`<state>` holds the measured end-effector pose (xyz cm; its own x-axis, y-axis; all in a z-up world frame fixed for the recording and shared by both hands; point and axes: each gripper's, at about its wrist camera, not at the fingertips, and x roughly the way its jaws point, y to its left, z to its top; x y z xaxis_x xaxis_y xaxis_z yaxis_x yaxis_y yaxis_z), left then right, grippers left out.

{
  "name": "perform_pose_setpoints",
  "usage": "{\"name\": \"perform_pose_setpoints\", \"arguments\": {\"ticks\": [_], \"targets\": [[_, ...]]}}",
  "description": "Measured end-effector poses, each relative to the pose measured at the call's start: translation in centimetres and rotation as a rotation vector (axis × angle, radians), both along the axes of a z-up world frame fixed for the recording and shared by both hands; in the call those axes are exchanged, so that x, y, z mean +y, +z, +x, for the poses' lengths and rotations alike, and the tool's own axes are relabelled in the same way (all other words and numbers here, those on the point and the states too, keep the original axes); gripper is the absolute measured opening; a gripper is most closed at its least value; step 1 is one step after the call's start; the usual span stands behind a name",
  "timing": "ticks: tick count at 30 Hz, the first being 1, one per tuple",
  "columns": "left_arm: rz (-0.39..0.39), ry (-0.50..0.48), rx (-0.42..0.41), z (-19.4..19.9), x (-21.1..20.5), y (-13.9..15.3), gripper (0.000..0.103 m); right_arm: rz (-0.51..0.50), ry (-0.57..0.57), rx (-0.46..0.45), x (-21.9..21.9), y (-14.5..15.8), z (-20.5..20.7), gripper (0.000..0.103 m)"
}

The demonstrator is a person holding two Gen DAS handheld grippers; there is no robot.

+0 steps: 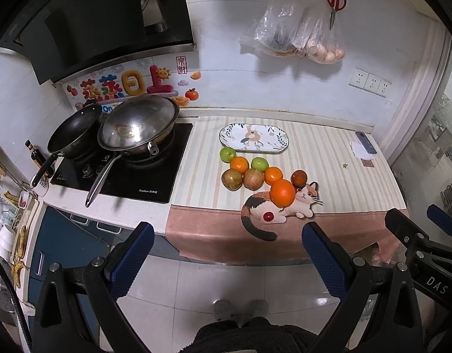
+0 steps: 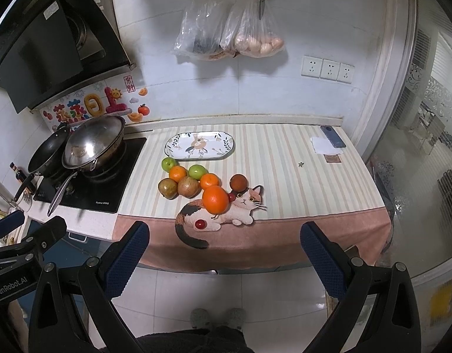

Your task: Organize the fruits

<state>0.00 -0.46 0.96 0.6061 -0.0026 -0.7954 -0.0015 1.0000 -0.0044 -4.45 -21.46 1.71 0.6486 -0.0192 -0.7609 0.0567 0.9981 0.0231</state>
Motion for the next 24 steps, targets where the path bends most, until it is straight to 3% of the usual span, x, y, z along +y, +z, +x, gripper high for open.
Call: {"name": "perform_pose_setpoints", "arguments": {"ticks": [16, 24], "targets": [[-0.023, -0.012, -0.017, 1.5, 1.4, -0.2, 0.103, 0.031, -0.012, -0.008, 0.4, -0.1, 0.6, 0.103], [0.007, 0.002, 0.009, 6.6, 3.5, -4.2, 0.103, 0.149, -0.039, 0.042, 1.0, -4.2, 4.8, 0.103]]}}
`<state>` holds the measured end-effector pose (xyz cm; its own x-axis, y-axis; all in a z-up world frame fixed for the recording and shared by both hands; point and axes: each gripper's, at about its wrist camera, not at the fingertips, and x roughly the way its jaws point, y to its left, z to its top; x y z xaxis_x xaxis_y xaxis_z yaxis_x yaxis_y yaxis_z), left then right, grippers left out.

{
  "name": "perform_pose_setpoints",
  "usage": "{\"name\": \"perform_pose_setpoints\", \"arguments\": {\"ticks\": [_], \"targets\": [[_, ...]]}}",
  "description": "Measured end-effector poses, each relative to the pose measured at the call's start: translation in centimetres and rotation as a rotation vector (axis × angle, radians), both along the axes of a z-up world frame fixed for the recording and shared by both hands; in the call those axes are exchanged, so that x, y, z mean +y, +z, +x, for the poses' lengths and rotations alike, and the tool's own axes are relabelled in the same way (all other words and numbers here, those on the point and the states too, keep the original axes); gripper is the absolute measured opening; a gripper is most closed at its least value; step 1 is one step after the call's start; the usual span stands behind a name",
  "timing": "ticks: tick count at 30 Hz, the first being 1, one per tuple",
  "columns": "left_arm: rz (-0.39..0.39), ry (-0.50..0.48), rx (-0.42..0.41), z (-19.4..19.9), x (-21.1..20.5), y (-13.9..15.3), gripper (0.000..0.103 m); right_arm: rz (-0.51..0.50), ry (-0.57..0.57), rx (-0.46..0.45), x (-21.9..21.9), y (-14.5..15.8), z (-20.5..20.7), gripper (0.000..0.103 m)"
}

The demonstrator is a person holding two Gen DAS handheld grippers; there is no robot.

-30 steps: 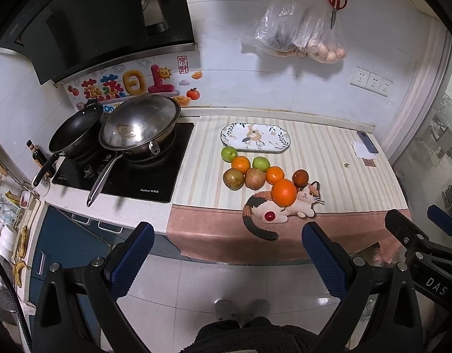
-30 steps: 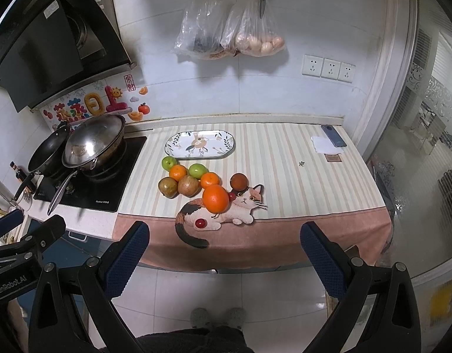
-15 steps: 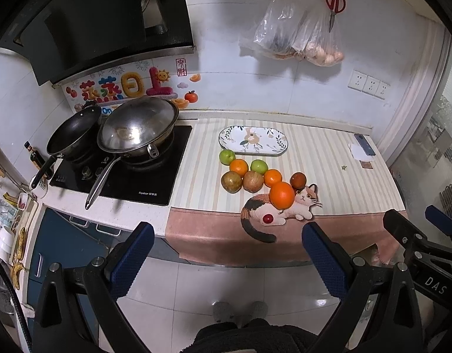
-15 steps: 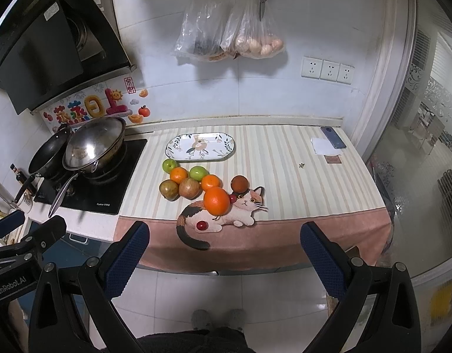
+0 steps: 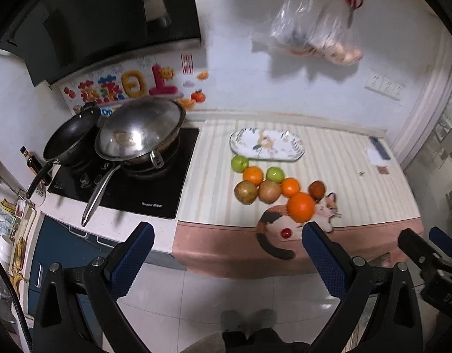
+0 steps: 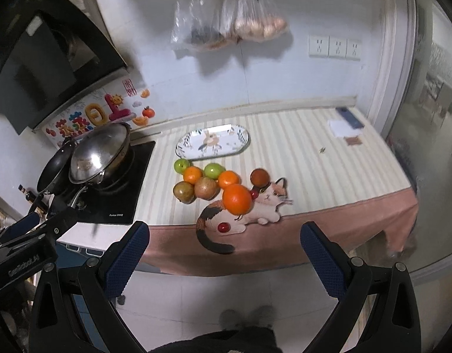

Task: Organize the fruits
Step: 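Grasp a red apple with the left tool while the right tool grasps a large orange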

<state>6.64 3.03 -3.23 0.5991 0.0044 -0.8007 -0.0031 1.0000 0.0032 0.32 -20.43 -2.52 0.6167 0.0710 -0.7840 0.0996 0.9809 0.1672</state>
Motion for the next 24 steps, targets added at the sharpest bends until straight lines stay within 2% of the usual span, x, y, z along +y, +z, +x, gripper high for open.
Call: {"name": "perform_pose_setpoints", "arguments": {"ticks": [5, 11, 13, 17, 19, 22, 24], "targets": [[0.01, -0.007, 0.071, 4.1, 1.0, -3.7, 0.103, 0.017, -0.038, 0.078, -0.6, -5.3, 4.4, 0.103], [0.022, -0.001, 0.211, 10.1, 1.0, -9.3, 0.103, 0.067, -0.049, 0.245, -2.2, -14.1, 11.3, 0.103], [0.029, -0.006, 0.26, 12.1, 0.6, -11.4, 0.103, 0.092, -0.052, 0.282, -2.8, -16.1, 13.2, 0.103], [0.035, -0.029, 0.396, 16.2, -0.5, -16.2, 0.103, 0.123, -0.016, 0.348, -3.4, -20.4, 17.4, 0.103], [0.046, -0.044, 0.437, 18.3, -1.1, -18.2, 0.102, 0.129, 0.025, 0.382, -3.4, -22.4, 19.4, 0.103], [0.097, -0.08, 0.462, 21.0, -2.1, -20.6, 0.101, 0.132, 0.091, 0.453, -3.1, -25.2, 22.0, 0.103], [0.163, -0.127, 0.462, 22.4, -3.0, -21.8, 0.097, 0.136, 0.131, 0.507, -2.9, -27.1, 23.4, 0.103]]}}
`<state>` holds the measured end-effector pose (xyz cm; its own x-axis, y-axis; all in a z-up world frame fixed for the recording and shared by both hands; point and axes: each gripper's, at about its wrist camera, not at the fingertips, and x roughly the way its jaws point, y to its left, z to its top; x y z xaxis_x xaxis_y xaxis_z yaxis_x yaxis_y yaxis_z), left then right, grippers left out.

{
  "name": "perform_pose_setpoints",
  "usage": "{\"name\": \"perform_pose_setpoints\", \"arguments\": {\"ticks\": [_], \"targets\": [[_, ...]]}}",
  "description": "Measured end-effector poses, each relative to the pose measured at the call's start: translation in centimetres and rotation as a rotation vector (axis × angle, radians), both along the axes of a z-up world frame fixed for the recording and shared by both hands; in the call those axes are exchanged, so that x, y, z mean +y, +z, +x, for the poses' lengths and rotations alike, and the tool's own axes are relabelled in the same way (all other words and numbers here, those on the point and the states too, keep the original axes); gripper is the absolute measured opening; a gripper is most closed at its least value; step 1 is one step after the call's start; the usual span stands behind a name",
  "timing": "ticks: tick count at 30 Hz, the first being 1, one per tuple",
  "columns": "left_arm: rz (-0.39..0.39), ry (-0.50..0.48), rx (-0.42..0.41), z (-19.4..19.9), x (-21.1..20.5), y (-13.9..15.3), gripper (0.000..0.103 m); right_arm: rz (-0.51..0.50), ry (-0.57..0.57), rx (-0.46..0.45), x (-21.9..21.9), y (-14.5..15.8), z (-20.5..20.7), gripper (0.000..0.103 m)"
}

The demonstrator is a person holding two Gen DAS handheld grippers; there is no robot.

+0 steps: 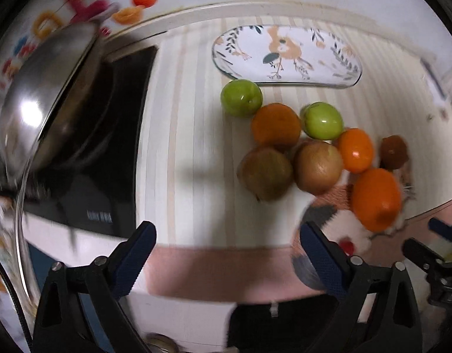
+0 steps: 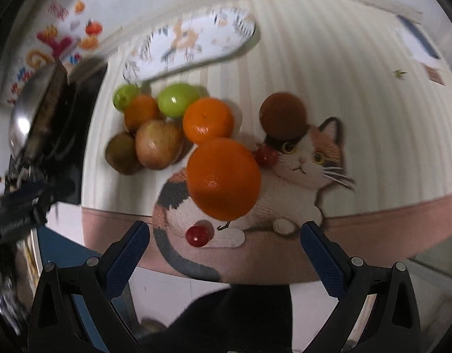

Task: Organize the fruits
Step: 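Grasp a red apple with the left tool while the right tool grasps a large orange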

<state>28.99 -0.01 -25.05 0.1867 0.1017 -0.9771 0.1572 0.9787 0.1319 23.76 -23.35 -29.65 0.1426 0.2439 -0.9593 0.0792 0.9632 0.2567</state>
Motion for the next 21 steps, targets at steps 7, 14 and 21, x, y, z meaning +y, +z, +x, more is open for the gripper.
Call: {"name": "perform_pose_setpoints", "arguments": {"ticks": [7, 14, 21], "targets": [[0.069, -0.243, 0.062, 3.7, -2.5, -4.0, 0.097, 0.005, 0.107, 0.121, 0.7, -5.2, 3.3, 0.103], [0.035, -0.41, 0.163, 5.7, -3.7, -6.8, 0.086, 0.032, 0.136, 0.2, 1.3, -8.0, 5.0, 0.103], [-0.13, -0.394, 0.213, 6.6, -1.9, -6.9, 0.063, 0.059, 0.062, 0.231, 1.6, -9.2, 6.2, 0.099]]}}
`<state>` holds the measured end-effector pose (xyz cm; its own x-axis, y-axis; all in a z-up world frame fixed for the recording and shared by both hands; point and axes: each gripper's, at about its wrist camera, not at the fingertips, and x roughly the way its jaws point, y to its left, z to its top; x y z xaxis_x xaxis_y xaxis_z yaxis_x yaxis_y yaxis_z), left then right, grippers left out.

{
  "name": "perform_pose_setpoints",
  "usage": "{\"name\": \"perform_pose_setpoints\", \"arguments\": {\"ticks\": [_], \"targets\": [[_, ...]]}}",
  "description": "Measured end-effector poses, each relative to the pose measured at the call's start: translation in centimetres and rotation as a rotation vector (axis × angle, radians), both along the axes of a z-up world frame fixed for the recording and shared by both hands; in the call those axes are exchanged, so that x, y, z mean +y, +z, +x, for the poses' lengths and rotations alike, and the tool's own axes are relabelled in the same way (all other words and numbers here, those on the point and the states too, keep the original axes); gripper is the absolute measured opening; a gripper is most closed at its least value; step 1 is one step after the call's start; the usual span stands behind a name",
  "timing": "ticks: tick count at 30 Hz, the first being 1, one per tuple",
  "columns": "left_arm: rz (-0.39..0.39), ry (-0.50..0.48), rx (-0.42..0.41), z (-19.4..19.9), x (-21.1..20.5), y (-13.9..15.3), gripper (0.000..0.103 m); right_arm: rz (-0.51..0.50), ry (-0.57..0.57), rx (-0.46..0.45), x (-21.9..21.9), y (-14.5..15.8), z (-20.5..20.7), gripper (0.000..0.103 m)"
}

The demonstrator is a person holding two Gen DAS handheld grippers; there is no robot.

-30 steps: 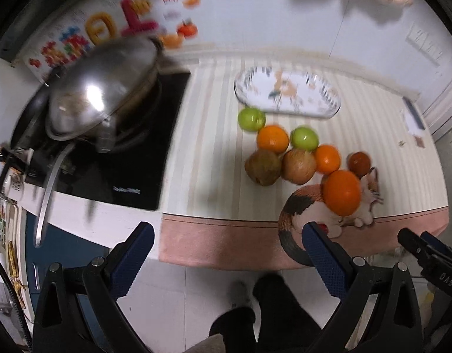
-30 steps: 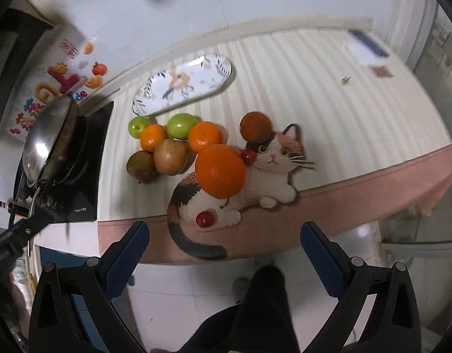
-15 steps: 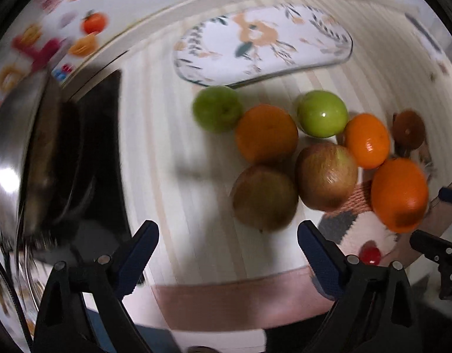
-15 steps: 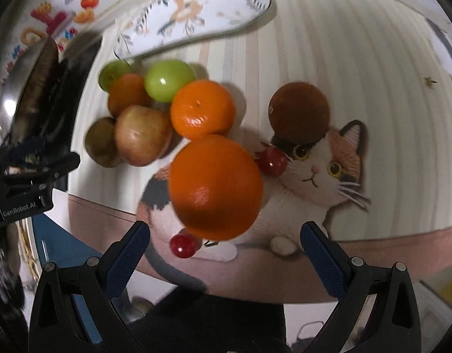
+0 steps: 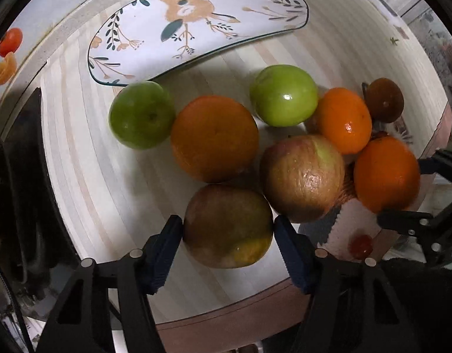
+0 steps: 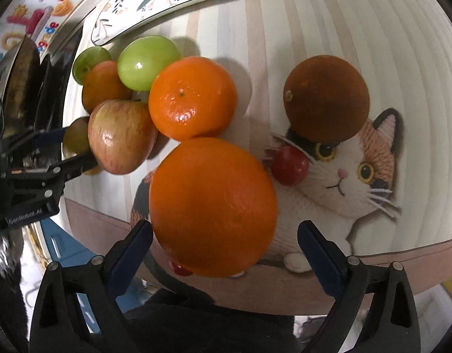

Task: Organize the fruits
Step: 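Grasp a red apple with the left tool while the right tool grasps a large orange, then carry the apple and orange to the floral plate and release both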

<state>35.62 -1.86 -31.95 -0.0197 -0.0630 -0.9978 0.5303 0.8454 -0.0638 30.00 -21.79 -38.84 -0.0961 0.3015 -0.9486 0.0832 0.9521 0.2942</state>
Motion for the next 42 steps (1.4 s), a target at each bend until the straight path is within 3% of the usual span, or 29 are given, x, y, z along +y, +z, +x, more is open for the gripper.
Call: {"name": "perform_pose_setpoints", "arguments": {"ticks": [4, 12, 18, 27, 33, 38, 42], "targets": [[-0.013, 0.017, -0.026, -0.2, 0.3, 0.2, 0.062, 0.009, -0.024, 0.006, 0.7, -0.7, 0.3, 0.08], [-0.005, 0.205, -0.014, -3.0, 3.4, -0.2, 0.061, -0.018, -0.043, 0.021, 1.5, -0.3, -0.7, 0.079], [-0.055, 0.296, -0.003, -4.1, 5.9, -0.1, 0.062, -0.028, -0.055, 0.015, 1.9, -0.3, -0.7, 0.08], [-0.059, 0.324, -0.028, -2.7, 6.4, -0.4, 0.062, -0.045, -0.062, 0.016, 1.9, -0.5, -0.7, 0.08], [-0.038, 0.319, -0.051, -4.4, 4.4, 0.3, 0.061, -0.076, -0.068, -0.019, 2.6, 0.1, -1.2, 0.078], [-0.068, 0.359, -0.087, -4.0, 3.9, 2.6, 0.061, -0.051, -0.091, -0.035, 1.8, 1.4, -1.7, 0.077], [-0.13, 0.407, -0.139, -3.4, 4.3, 6.6, 0.061, -0.003, -0.102, -0.06, 1.0, 3.4, -1.1, 0.077]]}}
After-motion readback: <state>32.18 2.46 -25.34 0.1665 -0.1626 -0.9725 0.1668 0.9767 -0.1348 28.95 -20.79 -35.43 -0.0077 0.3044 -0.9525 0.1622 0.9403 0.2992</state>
